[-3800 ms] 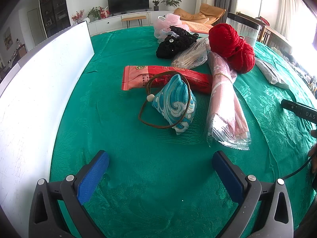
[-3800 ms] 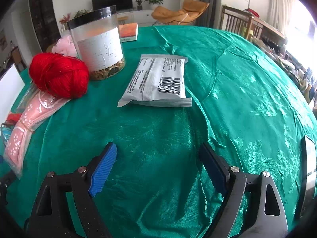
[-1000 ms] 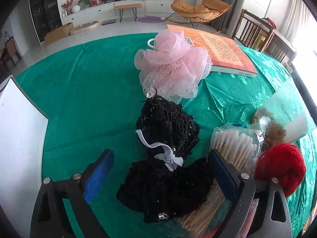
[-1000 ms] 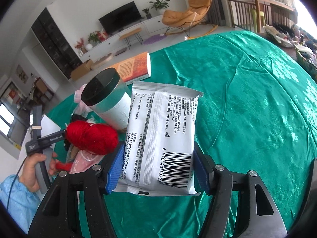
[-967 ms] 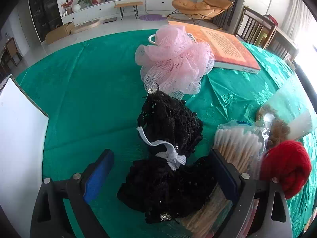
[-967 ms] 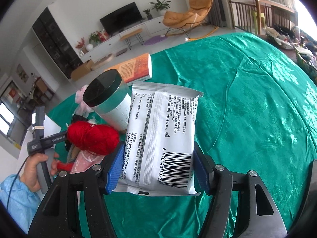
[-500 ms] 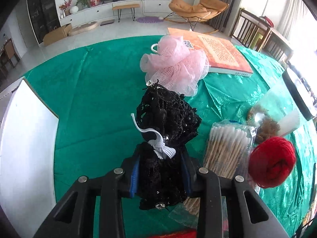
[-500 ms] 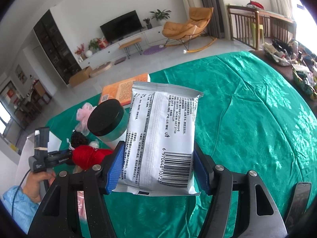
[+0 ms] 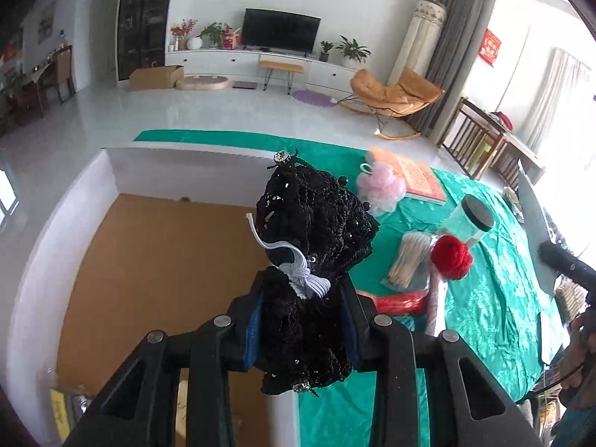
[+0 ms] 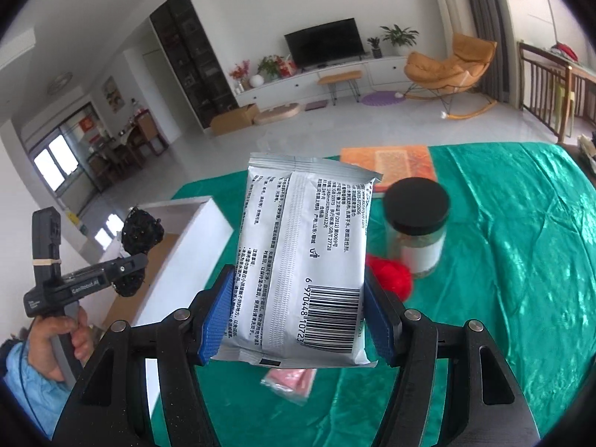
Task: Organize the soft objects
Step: 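Carry both held items into the white box and open both tools, then withdraw both tools from the box back over the table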
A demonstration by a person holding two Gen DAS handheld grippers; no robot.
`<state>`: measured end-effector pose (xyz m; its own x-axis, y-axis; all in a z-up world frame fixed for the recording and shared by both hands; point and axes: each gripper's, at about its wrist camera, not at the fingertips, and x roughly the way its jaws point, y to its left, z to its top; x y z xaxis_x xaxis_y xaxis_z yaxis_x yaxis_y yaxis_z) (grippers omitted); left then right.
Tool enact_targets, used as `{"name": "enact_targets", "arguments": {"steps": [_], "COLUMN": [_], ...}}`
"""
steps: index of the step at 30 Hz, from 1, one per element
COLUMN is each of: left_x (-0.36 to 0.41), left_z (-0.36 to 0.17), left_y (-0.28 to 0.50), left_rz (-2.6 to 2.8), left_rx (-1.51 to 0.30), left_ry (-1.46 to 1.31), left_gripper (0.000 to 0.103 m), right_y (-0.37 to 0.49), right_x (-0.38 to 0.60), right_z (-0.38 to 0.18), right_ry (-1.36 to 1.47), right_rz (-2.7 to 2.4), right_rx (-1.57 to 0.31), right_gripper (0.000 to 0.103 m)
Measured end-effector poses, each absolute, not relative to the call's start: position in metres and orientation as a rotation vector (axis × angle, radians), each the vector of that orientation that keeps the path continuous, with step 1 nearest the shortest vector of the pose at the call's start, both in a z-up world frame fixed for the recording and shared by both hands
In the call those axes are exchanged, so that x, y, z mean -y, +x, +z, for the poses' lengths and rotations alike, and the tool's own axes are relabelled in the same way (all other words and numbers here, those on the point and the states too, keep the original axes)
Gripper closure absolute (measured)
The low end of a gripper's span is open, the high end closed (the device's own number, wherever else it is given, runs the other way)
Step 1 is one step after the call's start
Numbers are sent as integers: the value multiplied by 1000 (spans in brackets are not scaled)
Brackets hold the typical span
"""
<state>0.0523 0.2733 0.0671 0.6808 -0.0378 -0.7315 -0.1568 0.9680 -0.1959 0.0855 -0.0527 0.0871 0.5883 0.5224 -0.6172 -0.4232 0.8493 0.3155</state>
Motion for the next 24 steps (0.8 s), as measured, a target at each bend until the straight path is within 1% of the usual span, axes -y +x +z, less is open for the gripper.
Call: {"name": "enact_targets", "arguments": {"steps": [3, 5, 6, 7, 8, 9, 10, 12, 16, 18, 21, 23, 24], "left_x": [-308, -327, -334, -341, -348, -352, -357, -361, -342, -317, -260, -215, -192], "left_z": [58, 46, 38, 31, 26, 20, 16, 10, 13, 21, 33, 33, 32], "left_y": [2, -23, -32, -39, -46, -54, -60, -64, -59, -50, -35, -24, -19], "left_rz": [200, 279, 306, 330, 357, 382, 397, 402, 367, 304, 165, 54, 0], "left_rx": [-856, -886, -895, -898, -893, -879, -873, -866, -809, -774, -734, -730, -741], "left_ry": [-226, -227, -234, -249, -271, -298, -329, -382, -415, -402, -337, -293, -279], "left_gripper": [66, 55, 39, 29, 12, 9, 9, 9, 9, 9, 9, 8, 6], "right_y": [60, 42, 33, 25, 18, 14, 11, 10, 16, 23, 31, 39, 43], "right_x": [-16, -63, -86, -108, -127, -146, -163, -178, -138, -102, -37, 10, 35], "right_z": [99, 102, 100, 95, 88, 78, 67, 44, 29, 21, -1, -22, -36], "right_ry": [133, 119, 112, 107, 99, 83, 69, 47, 34, 19, -61, -100, -102], "right_rz": [725, 836, 885, 923, 949, 975, 1009, 1023, 907, 799, 554, 372, 289], "right_rx": [-765, -779, -792, -807, -823, -853, -898, -980, -916, -873, -821, -823, -833], "right_gripper": [36, 36, 36, 33, 33, 30, 29, 29, 29, 29, 29, 29, 29]}}
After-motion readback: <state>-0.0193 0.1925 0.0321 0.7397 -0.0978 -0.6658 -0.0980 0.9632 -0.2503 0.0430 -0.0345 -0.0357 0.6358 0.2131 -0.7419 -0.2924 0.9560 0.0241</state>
